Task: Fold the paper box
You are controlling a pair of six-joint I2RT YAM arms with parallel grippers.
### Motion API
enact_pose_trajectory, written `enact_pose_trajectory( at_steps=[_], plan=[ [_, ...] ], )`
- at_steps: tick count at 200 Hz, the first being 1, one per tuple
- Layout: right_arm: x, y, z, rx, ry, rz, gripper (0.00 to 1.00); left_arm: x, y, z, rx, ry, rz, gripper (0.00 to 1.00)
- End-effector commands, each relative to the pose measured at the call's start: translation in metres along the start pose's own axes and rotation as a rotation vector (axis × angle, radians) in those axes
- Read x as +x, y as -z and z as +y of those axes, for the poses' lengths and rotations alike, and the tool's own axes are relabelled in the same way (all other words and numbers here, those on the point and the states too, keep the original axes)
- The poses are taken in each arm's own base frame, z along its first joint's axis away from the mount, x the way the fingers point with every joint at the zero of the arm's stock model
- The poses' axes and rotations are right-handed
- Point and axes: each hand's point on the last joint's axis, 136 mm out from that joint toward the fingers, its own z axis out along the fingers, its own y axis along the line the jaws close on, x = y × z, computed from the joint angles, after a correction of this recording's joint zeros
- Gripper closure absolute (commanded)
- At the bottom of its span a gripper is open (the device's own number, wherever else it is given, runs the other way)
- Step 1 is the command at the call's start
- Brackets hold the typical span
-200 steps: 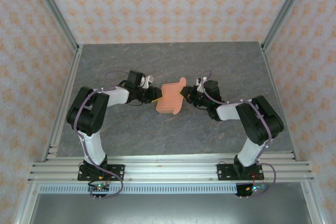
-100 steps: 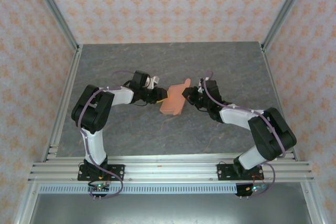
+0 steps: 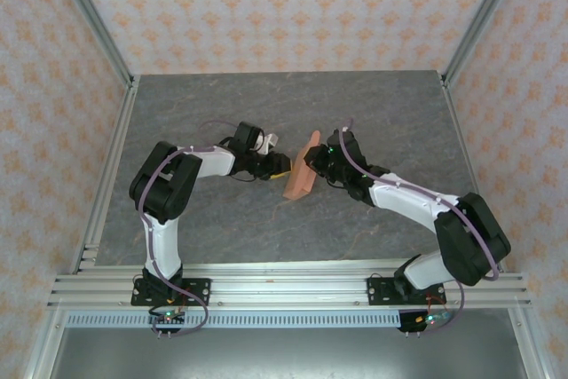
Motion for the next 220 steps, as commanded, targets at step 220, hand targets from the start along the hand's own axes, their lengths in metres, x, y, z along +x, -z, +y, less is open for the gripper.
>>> enact_pose_trajectory(
  at_steps=[220],
  plan=[
    [-0.010,-0.016,-0.015,0.228,0.023,-0.132,0.91,0.011,-0.023,0.023,-0.215,-0.086,0.053,0.54]
  ],
)
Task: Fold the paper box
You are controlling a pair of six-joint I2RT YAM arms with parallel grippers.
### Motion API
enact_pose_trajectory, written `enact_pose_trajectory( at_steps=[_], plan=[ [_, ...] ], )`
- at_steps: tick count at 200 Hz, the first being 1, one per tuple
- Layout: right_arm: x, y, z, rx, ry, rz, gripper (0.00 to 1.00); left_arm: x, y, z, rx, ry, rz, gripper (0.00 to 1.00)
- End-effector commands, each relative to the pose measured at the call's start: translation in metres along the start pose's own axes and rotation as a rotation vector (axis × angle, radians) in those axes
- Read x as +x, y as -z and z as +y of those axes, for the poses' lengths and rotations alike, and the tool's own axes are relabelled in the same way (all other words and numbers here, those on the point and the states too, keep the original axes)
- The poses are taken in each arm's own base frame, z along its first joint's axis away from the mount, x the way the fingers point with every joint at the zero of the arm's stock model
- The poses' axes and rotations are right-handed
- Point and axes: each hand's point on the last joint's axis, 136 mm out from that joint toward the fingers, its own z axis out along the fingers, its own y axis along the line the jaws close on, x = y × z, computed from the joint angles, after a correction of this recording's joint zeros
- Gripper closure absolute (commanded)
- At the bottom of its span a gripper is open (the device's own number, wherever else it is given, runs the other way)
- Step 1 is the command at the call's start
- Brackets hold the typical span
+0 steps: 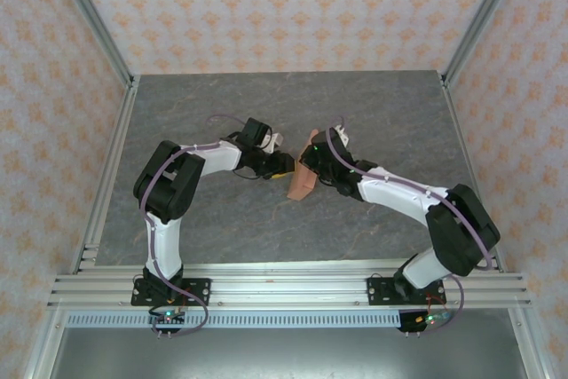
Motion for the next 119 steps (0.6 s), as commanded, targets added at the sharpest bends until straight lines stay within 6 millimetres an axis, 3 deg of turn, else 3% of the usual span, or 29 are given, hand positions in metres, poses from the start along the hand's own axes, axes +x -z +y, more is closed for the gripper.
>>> enact_pose_trajectory(
  at_steps=[1,42,66,76,97,119],
  plan=[
    [-0.003,-0.006,-0.013,0.080,0.003,-0.027,0.91,0.010,-0.020,0.021,-0.100,-0.051,0.018,0.54],
    [-0.001,-0.014,-0.015,0.100,0.007,-0.024,0.91,-0.002,-0.003,0.025,-0.184,-0.076,-0.050,0.52],
    [-0.002,-0.017,-0.013,0.105,0.009,-0.025,0.91,-0.014,0.024,0.037,-0.305,-0.109,-0.163,0.49],
    [0.000,-0.019,-0.015,0.109,0.008,-0.021,0.91,-0.020,0.045,0.035,-0.347,-0.133,-0.238,0.48],
    [0.000,-0.021,-0.015,0.109,0.005,-0.018,0.91,-0.016,0.070,0.043,-0.386,-0.151,-0.352,0.45],
    [0.001,-0.022,-0.013,0.105,0.007,-0.014,0.91,-0.001,0.082,0.041,-0.337,-0.199,-0.443,0.42]
  ],
)
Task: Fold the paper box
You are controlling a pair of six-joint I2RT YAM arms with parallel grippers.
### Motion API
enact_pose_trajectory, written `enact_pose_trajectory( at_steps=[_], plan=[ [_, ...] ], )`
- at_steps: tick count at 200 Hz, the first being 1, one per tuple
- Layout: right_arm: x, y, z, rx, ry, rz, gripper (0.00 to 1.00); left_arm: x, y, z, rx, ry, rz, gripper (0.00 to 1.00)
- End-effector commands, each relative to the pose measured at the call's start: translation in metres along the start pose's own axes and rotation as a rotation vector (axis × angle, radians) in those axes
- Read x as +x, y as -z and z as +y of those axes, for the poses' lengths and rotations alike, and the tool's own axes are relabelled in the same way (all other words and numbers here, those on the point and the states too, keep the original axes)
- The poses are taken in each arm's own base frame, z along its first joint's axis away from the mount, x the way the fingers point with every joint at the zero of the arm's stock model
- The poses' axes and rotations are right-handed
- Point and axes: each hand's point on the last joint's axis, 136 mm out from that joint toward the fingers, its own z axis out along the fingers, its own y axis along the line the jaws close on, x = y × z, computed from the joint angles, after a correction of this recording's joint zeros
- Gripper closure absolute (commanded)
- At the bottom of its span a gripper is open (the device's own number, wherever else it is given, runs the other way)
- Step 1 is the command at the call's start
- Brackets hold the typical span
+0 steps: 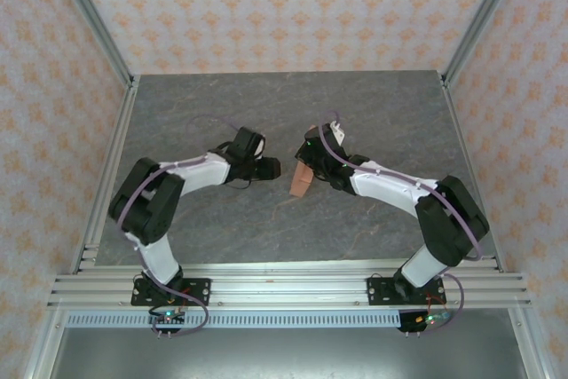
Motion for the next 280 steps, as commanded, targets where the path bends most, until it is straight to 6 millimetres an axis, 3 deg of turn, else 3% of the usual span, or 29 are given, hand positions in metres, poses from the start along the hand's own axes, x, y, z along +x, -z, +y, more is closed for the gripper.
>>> enact_pose_trajectory(
  at_steps=[1,55,84,116,171,216,237,280],
  plan=[
    [0.007,-0.007,-0.019,0.081,0.009,0.013,0.91,-0.012,0.021,0.008,-0.028,-0.057,-0.190,0.41],
    [0.005,-0.007,-0.017,0.084,0.018,0.013,0.91,0.025,0.074,-0.062,0.142,-0.465,-0.498,0.24],
    [0.005,-0.007,-0.015,0.077,0.014,0.013,0.91,0.037,0.083,-0.094,0.147,-0.671,-0.568,0.19],
    [0.003,-0.006,-0.014,0.078,0.017,0.010,0.91,0.039,0.075,-0.113,0.137,-0.765,-0.568,0.14],
    [0.001,-0.004,-0.014,0.076,0.014,-0.001,0.91,0.028,0.059,-0.130,0.090,-0.799,-0.601,0.12],
    [0.001,-0.004,-0.013,0.075,0.014,-0.002,0.91,0.016,0.039,-0.129,0.001,-0.799,-0.629,0.11],
    [0.001,-0.003,-0.015,0.080,0.015,-0.003,0.91,0.009,0.037,-0.129,-0.021,-0.781,-0.658,0.16],
    [0.001,-0.004,-0.017,0.085,0.014,-0.004,0.91,0.009,0.036,-0.131,-0.002,-0.761,-0.674,0.37]
  ],
)
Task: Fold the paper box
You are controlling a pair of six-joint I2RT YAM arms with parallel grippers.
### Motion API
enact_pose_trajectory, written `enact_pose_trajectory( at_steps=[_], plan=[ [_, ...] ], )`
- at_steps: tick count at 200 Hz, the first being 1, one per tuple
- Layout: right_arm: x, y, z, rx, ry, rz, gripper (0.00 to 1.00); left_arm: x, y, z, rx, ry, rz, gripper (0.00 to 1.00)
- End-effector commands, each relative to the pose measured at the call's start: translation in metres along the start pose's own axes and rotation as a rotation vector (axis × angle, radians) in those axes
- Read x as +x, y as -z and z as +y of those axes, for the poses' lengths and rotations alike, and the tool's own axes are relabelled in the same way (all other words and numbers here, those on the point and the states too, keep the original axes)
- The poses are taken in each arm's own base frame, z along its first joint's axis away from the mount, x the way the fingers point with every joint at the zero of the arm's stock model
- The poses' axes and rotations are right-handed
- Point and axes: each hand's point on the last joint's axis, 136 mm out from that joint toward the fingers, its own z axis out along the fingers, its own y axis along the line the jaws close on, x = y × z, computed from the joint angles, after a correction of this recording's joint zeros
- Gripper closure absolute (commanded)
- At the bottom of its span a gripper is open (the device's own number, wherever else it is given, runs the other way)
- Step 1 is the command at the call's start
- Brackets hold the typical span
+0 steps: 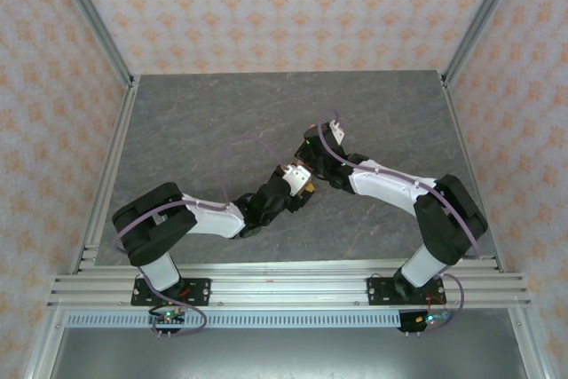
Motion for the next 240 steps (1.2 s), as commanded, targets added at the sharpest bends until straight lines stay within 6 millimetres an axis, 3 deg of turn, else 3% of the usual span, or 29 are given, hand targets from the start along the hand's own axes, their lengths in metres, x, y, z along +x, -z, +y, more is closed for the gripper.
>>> enact_pose_trajectory(
  at_steps=[1,44,76,117,152,173,191,208,240],
  plan=[
    [0.003,-0.002,-0.018,0.080,0.012,0.002,0.91,-0.024,0.000,0.004,-0.034,0.032,-0.086,0.37],
    [0.000,0.001,-0.015,0.072,0.012,-0.008,0.90,-0.021,0.003,0.002,-0.021,0.033,-0.085,0.52],
    [-0.008,0.010,-0.009,0.061,0.021,-0.031,0.83,-0.015,0.007,0.005,-0.025,0.036,-0.081,0.58],
    [-0.031,0.034,0.008,0.023,0.042,-0.079,0.66,-0.016,0.018,0.008,0.009,0.046,-0.088,0.65],
    [-0.055,0.068,0.013,-0.005,0.094,-0.132,0.53,-0.018,0.029,0.014,0.095,0.079,-0.073,0.68],
    [-0.069,0.088,0.011,-0.009,0.219,-0.131,0.45,-0.020,0.035,0.022,0.167,0.112,-0.049,0.69],
    [-0.074,0.093,0.007,-0.040,0.353,-0.049,0.42,-0.024,0.043,0.023,0.233,0.085,-0.060,0.71],
    [-0.069,0.093,0.006,-0.110,0.504,0.052,0.40,-0.021,0.049,0.022,0.307,0.023,-0.035,0.72],
    [-0.063,0.096,0.004,-0.248,0.790,0.085,0.39,-0.026,0.053,0.027,0.453,-0.009,-0.011,0.74]
  ],
)
